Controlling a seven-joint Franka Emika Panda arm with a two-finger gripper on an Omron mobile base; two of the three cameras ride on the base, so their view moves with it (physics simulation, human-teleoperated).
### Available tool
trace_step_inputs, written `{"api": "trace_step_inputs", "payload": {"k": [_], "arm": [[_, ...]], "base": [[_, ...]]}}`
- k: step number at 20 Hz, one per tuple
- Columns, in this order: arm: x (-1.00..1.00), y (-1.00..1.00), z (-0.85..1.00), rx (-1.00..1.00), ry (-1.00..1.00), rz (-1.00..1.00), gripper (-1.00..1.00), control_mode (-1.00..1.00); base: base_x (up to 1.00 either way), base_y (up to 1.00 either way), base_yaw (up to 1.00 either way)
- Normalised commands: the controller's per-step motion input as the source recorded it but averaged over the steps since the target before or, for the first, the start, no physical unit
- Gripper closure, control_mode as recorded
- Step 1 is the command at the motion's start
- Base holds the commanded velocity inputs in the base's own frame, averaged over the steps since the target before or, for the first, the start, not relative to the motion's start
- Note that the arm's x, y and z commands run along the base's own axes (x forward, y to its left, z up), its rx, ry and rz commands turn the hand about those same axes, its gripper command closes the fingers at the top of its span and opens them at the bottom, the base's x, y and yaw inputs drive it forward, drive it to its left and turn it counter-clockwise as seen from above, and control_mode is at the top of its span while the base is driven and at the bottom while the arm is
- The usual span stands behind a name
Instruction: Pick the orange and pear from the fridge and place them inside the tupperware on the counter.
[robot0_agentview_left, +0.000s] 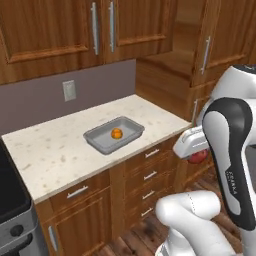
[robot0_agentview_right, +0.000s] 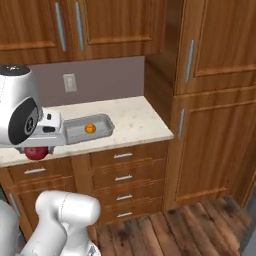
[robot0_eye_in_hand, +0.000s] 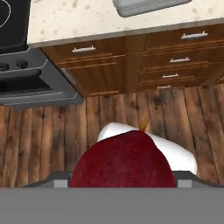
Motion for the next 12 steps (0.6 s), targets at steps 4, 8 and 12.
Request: {"api": "trace_step_inputs", "payload": {"k": [4, 8, 12], "arm": [[0.0, 0.0, 0.0, 0.0, 0.0, 0.0, 1.0, 1.0], [0.0, 0.0, 0.0, 0.0, 0.0, 0.0, 1.0, 1.0], [0.0, 0.0, 0.0, 0.0, 0.0, 0.0, 1.0, 1.0]], "base": [[0.75, -0.4, 0.48], [0.77, -0.11, 0.4], [0.69, 0.07, 0.34]]}}
